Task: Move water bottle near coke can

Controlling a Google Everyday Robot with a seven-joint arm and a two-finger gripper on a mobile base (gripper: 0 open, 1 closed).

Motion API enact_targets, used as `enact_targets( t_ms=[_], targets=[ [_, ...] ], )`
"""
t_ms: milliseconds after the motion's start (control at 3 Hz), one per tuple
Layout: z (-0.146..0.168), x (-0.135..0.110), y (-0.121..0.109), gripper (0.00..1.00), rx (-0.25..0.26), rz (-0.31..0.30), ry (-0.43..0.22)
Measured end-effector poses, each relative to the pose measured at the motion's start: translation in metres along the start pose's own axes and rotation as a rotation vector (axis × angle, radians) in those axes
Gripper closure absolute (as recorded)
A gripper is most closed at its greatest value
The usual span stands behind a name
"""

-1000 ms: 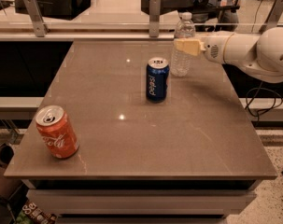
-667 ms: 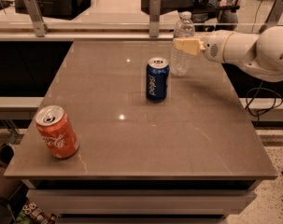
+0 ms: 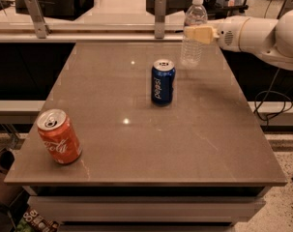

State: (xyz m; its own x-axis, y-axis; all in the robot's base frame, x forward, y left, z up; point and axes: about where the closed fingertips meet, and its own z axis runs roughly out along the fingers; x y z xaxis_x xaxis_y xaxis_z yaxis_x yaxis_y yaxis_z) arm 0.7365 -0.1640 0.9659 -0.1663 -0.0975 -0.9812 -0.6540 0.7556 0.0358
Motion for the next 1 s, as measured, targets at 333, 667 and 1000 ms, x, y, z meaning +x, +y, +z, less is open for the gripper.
enact_targets(
  t_ms=[333,667,1000],
  targets=[
    [-0.015,-0.023,0.002,1.00,-0.003,-0.024,-0.018],
    [-0.032,-0.041,0.011,1.00,-0.032,-0.030,-0.033],
    [-0.052,-0.054,0.028,1.00,-0.079,-0.034,-0.035]
  ],
)
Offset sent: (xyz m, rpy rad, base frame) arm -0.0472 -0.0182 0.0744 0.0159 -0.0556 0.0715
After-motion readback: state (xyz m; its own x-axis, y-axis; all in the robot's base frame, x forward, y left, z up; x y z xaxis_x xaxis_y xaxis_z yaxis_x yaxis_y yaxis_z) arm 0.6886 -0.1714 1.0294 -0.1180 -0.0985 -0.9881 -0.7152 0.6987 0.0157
